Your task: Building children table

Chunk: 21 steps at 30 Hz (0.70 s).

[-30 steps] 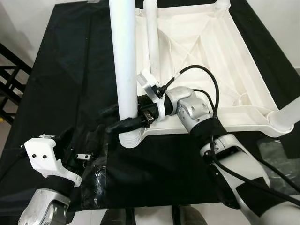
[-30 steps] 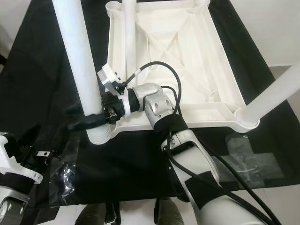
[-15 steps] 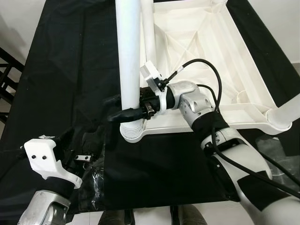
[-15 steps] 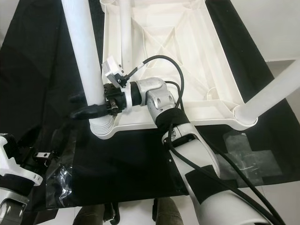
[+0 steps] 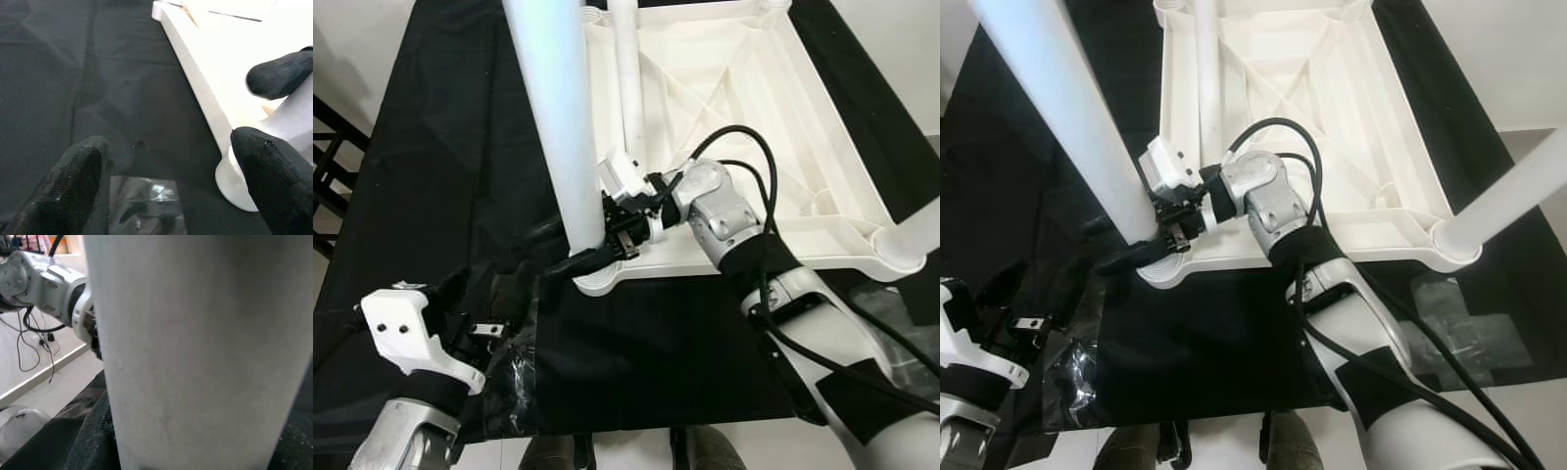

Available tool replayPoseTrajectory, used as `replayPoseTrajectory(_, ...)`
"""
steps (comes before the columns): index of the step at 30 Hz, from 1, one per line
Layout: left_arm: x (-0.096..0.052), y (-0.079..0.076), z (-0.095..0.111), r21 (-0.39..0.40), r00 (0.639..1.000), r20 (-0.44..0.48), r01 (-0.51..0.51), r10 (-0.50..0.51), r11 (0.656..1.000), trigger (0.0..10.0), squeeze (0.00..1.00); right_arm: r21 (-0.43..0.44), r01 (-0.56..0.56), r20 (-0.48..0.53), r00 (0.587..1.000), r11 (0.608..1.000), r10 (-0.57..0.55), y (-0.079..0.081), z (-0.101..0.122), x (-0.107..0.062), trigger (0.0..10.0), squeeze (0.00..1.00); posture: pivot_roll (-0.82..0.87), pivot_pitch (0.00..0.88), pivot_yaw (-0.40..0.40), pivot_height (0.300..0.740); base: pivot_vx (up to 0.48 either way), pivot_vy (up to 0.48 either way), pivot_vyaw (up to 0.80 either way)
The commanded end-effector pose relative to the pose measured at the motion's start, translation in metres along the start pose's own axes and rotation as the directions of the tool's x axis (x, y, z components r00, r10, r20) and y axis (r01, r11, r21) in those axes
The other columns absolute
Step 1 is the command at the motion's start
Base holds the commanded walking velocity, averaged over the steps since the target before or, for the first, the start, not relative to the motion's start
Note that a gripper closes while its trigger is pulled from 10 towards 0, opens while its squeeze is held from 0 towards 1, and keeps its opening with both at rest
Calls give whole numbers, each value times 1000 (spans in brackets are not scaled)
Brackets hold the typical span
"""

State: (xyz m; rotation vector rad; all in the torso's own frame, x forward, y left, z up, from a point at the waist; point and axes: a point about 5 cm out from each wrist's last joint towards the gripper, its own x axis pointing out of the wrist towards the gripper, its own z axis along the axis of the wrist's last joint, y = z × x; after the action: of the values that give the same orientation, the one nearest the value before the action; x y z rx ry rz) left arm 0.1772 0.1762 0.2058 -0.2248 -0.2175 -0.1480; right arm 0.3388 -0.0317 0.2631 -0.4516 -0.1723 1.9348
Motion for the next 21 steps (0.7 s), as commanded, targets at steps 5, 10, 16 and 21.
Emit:
replayPoseTrajectory(5,-3,0,-2,-12,1000,-23,-3,2,1000,10000,0,226,-87,-115,987,970,115,31,-45,-2,10000,0,61,409,0,740,0,0,0)
replayPoseTrajectory(10,-3,0,-3,-16,1000,-26,-1,1,1000,10000,0,253,-97,-117,985,963,130,36,-48,-5,10000,0,60,405,3,740,0,0,0)
replayPoseTrajectory(16,-4,0,-3,-21,1000,-31,2,-3,1000,10000,0,280,-96,-103,986,955,129,36,-49,-7,10000,0,64,398,8,740,0,0,0)
replayPoseTrajectory(21,-5,0,-4,-24,999,-34,3,-4,1000,10000,0,251,-50,-85,994,967,73,28,-53,-3,10000,0,65,395,6,740,0,0,0)
